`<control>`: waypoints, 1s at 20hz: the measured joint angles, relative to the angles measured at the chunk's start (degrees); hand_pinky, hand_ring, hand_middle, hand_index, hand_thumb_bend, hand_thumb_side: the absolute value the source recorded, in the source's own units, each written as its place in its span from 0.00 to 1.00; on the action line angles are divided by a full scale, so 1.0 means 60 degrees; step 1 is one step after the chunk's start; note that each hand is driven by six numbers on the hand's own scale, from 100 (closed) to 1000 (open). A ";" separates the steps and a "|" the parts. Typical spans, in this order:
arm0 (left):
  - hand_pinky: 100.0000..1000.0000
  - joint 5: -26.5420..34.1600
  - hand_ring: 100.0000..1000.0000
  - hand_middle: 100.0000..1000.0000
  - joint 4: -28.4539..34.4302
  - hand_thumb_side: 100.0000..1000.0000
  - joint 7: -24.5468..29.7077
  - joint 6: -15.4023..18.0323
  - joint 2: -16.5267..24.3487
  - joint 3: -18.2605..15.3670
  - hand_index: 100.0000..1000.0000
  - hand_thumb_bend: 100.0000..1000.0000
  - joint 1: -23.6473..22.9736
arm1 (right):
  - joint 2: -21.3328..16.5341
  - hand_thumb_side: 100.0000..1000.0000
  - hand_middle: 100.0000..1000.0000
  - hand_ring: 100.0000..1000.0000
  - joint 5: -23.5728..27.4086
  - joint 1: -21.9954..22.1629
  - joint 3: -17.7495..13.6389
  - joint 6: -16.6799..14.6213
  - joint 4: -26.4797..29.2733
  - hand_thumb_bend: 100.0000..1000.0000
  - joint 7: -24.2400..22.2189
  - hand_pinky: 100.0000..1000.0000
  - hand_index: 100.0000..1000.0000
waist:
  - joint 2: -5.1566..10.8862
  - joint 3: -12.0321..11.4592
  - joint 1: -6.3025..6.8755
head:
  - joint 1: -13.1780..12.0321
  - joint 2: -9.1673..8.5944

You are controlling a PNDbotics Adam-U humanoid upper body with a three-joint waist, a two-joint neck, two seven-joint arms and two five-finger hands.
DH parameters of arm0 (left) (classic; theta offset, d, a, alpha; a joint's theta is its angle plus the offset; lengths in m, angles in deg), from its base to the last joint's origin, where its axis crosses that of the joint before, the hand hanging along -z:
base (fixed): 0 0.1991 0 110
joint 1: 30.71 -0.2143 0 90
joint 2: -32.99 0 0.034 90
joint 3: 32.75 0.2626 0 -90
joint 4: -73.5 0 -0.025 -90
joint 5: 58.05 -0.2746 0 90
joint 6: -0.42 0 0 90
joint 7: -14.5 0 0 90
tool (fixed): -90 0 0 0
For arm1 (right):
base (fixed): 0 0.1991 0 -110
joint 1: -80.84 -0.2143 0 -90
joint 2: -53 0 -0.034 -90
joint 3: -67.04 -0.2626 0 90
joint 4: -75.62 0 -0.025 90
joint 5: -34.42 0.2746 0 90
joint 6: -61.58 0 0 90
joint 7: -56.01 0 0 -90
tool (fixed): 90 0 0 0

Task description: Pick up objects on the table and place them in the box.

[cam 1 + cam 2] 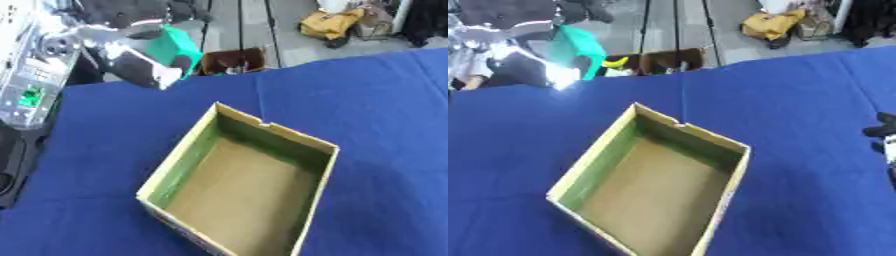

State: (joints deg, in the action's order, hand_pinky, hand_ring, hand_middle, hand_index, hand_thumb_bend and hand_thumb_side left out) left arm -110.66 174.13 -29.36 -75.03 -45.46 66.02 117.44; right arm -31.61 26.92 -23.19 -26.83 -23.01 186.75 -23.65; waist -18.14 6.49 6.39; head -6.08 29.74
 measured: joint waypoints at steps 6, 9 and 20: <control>0.00 0.0068 0.37 0.87 0.0318 0.43 -0.0250 -0.0276 -0.0225 0.0095 0.99 0.00 -0.0112 | 0.0034 0.79 0.61 0.84 0.0002 -0.0001 -0.0001 -0.0006 -0.0032 0.00 0.0006 0.81 0.81 | -0.0012 -0.0023 -0.0029 | 0.0023 0.0044; 0.00 0.0074 0.37 0.87 0.0533 0.43 -0.0376 -0.0448 -0.0517 0.0121 0.99 0.00 -0.0501 | 0.0038 0.79 0.61 0.84 0.0003 -0.0003 -0.0003 -0.0005 -0.0036 0.00 0.0008 0.81 0.81 | -0.0085 -0.0031 -0.0037 | 0.0014 0.0046; 0.00 -0.1430 0.37 0.87 0.0640 0.43 -0.0489 -0.0573 -0.2364 0.0565 0.99 0.00 -0.1373 | 0.0045 0.78 0.61 0.84 0.0003 0.0037 -0.0063 0.0032 -0.0039 0.00 0.0059 0.81 0.81 | -0.0228 -0.0136 -0.0037 | 0.0054 0.0069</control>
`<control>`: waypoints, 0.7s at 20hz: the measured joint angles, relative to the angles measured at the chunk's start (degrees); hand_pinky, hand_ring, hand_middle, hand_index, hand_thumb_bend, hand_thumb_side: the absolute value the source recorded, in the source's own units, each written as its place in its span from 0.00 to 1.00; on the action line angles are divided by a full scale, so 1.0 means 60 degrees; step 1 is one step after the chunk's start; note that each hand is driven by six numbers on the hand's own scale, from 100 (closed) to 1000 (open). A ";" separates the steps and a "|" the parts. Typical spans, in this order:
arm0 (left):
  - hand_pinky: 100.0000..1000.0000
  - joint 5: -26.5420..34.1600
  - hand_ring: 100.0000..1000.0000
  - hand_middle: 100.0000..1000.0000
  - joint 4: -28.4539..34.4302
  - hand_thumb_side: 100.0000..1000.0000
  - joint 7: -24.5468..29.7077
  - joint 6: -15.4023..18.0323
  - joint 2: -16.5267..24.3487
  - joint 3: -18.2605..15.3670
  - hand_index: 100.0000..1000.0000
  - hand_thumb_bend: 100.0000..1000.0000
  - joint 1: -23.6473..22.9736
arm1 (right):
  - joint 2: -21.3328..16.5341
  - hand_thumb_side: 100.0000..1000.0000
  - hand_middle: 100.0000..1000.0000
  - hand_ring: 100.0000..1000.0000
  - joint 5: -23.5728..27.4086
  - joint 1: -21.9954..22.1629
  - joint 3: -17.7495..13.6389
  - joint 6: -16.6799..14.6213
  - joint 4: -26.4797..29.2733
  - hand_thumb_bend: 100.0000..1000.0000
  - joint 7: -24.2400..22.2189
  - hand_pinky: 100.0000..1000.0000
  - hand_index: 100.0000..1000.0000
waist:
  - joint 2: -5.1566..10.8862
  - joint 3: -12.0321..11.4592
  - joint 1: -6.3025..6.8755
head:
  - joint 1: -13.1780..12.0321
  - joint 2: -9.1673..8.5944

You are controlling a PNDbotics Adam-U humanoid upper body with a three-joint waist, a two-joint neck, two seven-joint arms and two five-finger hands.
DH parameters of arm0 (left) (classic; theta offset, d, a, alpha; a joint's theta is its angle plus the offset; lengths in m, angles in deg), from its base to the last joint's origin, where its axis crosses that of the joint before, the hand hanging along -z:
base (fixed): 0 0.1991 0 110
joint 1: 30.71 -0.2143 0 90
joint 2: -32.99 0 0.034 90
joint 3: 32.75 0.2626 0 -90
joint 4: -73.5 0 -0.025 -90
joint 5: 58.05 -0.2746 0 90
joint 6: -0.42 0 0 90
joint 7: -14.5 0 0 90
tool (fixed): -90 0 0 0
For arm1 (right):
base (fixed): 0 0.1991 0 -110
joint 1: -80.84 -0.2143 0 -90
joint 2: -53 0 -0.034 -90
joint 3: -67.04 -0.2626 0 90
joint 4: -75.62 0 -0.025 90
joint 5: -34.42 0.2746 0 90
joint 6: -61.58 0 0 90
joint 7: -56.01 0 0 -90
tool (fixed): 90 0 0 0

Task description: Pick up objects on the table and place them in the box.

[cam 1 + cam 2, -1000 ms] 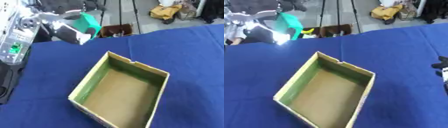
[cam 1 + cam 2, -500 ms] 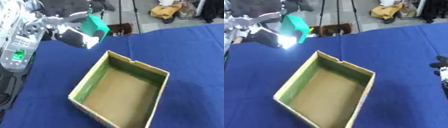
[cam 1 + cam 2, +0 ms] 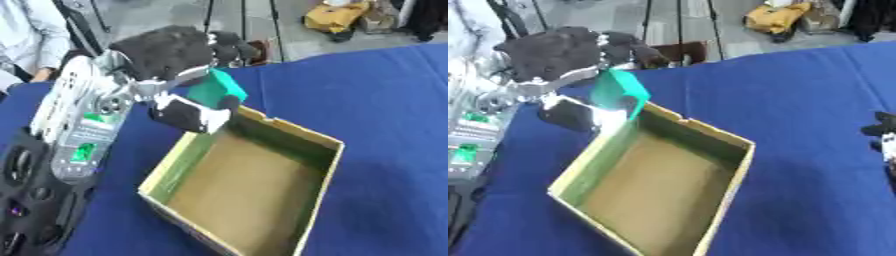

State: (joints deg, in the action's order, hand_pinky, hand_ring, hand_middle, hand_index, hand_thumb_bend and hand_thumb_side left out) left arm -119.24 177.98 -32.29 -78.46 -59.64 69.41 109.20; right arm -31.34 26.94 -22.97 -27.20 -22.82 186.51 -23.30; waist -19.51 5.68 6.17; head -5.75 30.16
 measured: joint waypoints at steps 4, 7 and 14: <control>0.00 -0.0549 0.36 0.87 -0.0320 0.42 -0.0269 0.0092 -0.0324 0.0171 0.99 0.00 -0.0197 | 0.0005 0.78 0.61 0.84 0.0000 -0.0004 -0.0007 0.0002 -0.0001 0.00 0.0002 0.81 0.81 | -0.0059 -0.0006 0.0000 | 0.0020 -0.0003; 0.00 -0.0841 0.36 0.87 -0.0580 0.42 -0.0547 0.0105 -0.0473 0.0255 0.99 0.00 -0.0273 | 0.0015 0.78 0.61 0.84 0.0000 -0.0009 -0.0026 0.0005 -0.0001 0.00 0.0005 0.81 0.81 | -0.0095 -0.0006 -0.0001 | 0.0039 -0.0005; 0.00 -0.1345 0.36 0.86 -0.1375 0.41 -0.1367 0.0015 -0.0642 0.0546 0.98 0.00 -0.0447 | 0.0070 0.78 0.61 0.84 -0.0001 -0.0013 -0.0050 0.0019 -0.0006 0.00 0.0019 0.81 0.81 | -0.0118 -0.0014 -0.0001 | 0.0050 -0.0006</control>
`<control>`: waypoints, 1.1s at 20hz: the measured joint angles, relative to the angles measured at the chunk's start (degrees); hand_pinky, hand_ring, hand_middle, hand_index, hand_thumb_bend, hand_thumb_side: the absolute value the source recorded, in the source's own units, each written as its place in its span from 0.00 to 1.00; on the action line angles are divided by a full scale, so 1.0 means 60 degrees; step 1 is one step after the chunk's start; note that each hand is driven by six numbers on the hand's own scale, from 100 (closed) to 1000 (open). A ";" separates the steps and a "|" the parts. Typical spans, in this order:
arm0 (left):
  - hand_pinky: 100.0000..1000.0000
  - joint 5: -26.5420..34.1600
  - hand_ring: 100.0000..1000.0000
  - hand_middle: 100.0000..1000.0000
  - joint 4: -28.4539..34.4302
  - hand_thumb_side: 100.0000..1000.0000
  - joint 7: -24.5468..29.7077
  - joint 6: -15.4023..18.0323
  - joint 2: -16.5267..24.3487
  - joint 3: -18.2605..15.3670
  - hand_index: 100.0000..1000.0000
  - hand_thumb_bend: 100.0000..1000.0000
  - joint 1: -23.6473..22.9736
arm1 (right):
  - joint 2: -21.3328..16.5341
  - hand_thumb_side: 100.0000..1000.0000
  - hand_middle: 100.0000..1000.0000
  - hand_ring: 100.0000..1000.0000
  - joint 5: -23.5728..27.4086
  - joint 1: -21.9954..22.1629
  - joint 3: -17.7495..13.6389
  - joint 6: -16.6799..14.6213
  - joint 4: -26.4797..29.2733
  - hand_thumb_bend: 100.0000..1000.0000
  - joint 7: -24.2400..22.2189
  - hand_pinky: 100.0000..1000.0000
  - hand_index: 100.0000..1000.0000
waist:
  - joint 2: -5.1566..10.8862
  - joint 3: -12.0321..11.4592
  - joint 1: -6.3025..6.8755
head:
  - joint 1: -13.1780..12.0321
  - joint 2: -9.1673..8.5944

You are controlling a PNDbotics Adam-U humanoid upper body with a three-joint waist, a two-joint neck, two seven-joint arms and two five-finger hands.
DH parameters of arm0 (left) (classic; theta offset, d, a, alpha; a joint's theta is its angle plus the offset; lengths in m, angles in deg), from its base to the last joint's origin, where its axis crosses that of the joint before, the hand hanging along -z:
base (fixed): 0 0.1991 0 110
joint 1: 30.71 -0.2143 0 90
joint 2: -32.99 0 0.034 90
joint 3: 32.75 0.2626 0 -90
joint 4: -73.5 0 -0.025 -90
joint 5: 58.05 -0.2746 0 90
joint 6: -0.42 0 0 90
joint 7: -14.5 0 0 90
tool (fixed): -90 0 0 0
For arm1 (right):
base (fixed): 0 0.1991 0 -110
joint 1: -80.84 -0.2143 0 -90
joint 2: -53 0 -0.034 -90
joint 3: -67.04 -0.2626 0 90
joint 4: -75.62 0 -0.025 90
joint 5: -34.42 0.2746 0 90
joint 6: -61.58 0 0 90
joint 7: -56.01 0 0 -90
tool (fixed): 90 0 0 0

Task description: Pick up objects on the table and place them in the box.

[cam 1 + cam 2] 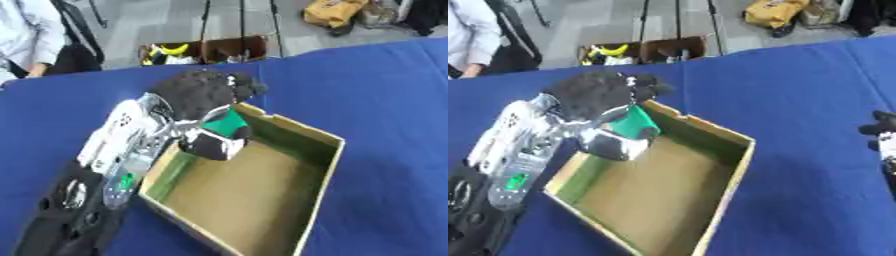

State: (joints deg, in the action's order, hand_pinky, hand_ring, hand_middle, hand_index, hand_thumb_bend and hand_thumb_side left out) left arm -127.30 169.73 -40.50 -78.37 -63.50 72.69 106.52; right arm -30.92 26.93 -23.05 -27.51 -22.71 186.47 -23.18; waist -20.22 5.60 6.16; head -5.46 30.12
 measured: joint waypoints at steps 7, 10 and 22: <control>0.00 -0.0287 0.35 0.86 -0.0769 0.41 -0.0951 -0.0195 -0.0270 0.0218 0.98 0.00 -0.0214 | 0.0003 0.78 0.61 0.84 -0.0005 0.0000 -0.0002 0.0003 -0.0047 0.00 0.0002 0.81 0.81 | -0.0043 0.0002 -0.0001 | 0.0003 -0.0002; 0.00 -0.0392 0.35 0.86 -0.1104 0.41 -0.1200 -0.0232 -0.0415 0.0308 0.98 0.00 -0.0316 | 0.0003 0.78 0.61 0.84 -0.0006 -0.0001 -0.0002 0.0003 -0.0047 0.00 0.0002 0.81 0.81 | -0.0047 0.0002 -0.0001 | 0.0010 -0.0005; 0.00 -0.0819 0.40 0.87 -0.2027 0.40 -0.1577 -0.0297 -0.0801 0.0441 0.99 0.00 -0.0512 | 0.0004 0.78 0.61 0.84 -0.0006 -0.0008 -0.0004 0.0004 -0.0047 0.00 0.0003 0.81 0.81 | -0.0073 0.0006 -0.0018 | 0.0046 -0.0007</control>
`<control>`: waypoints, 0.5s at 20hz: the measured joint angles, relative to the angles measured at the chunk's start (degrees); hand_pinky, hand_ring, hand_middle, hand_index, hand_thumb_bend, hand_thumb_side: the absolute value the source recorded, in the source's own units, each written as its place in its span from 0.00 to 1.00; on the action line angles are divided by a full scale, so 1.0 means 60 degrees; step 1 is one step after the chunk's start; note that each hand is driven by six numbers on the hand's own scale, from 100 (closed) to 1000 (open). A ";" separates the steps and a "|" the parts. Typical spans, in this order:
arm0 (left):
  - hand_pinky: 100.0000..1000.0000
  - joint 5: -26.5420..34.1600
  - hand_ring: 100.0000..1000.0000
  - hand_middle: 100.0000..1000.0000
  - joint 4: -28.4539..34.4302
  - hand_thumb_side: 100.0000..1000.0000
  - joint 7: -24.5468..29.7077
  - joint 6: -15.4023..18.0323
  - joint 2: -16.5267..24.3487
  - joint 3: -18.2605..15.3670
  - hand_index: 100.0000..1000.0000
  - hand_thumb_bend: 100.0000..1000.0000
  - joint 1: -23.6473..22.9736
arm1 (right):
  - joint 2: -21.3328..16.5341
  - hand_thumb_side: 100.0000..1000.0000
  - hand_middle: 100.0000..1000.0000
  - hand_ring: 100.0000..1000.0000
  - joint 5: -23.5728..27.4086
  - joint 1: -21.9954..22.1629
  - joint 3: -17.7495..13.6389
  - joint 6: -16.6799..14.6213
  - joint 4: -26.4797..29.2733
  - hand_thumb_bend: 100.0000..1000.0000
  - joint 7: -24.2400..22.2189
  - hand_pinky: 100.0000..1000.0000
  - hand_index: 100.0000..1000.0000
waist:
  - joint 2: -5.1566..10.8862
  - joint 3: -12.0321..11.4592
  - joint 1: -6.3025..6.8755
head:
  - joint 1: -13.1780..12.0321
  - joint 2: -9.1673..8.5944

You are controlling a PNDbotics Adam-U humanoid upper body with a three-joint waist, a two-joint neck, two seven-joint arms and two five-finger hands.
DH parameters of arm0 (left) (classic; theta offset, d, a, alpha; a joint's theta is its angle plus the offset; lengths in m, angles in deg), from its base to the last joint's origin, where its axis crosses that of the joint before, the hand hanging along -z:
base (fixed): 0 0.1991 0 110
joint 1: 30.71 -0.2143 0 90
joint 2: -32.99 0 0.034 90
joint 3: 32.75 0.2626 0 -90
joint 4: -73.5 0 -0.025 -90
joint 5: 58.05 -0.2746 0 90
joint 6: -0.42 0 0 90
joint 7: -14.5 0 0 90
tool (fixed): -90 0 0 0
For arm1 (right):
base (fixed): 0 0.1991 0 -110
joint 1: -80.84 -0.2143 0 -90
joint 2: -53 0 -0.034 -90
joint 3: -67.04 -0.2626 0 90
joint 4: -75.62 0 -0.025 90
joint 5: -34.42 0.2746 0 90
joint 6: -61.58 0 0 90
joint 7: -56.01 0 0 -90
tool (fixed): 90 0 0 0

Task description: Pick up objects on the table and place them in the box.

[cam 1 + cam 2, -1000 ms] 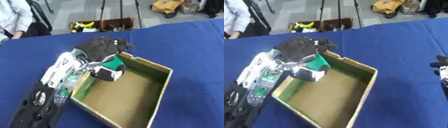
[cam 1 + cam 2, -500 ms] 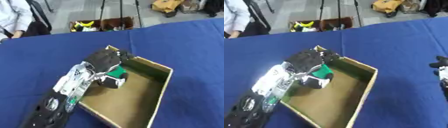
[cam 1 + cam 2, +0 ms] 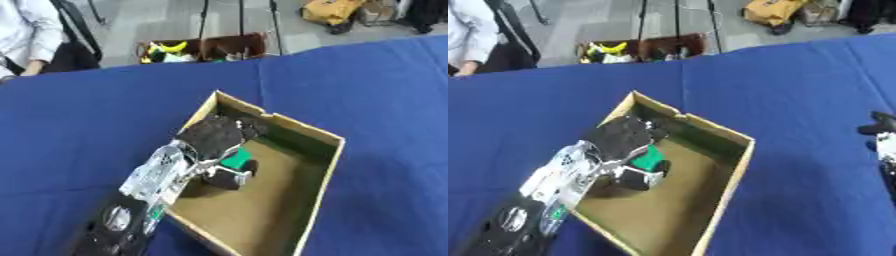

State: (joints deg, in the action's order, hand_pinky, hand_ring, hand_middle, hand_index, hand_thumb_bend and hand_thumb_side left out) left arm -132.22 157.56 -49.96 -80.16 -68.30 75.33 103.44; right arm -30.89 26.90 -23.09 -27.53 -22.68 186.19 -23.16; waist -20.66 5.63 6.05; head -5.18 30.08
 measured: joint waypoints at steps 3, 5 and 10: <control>0.15 -0.0037 0.53 0.90 -0.0098 0.39 0.0068 0.0071 -0.0021 0.0005 1.00 0.00 0.0026 | 0.0000 0.78 0.61 0.84 0.0000 -0.0001 -0.0001 0.0002 0.0000 0.00 0.0006 0.81 0.81 | 0.0000 0.0000 0.0000 | 0.0001 0.0000; 0.28 -0.0038 0.61 0.91 -0.0101 0.42 0.0185 0.0196 -0.0021 0.0006 1.00 0.00 0.0028 | 0.0000 0.78 0.61 0.84 0.0000 -0.0001 -0.0001 0.0001 0.0000 0.00 0.0021 0.81 0.81 | 0.0001 0.0000 0.0000 | 0.0002 0.0000; 0.56 -0.0038 0.76 0.94 0.0065 0.63 0.0447 0.0535 -0.0020 0.0005 1.00 0.30 -0.0035 | 0.0001 0.78 0.61 0.84 0.0000 0.0000 -0.0004 -0.0019 0.0000 0.00 0.0049 0.81 0.81 | 0.0003 -0.0006 -0.0002 | 0.0007 0.0000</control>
State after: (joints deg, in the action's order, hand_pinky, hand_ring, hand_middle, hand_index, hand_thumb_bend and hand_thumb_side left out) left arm -132.45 157.96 -47.28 -76.95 -68.42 75.36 103.23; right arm -30.89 26.90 -23.09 -27.55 -22.80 186.19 -22.87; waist -20.64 5.59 6.04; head -5.14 30.08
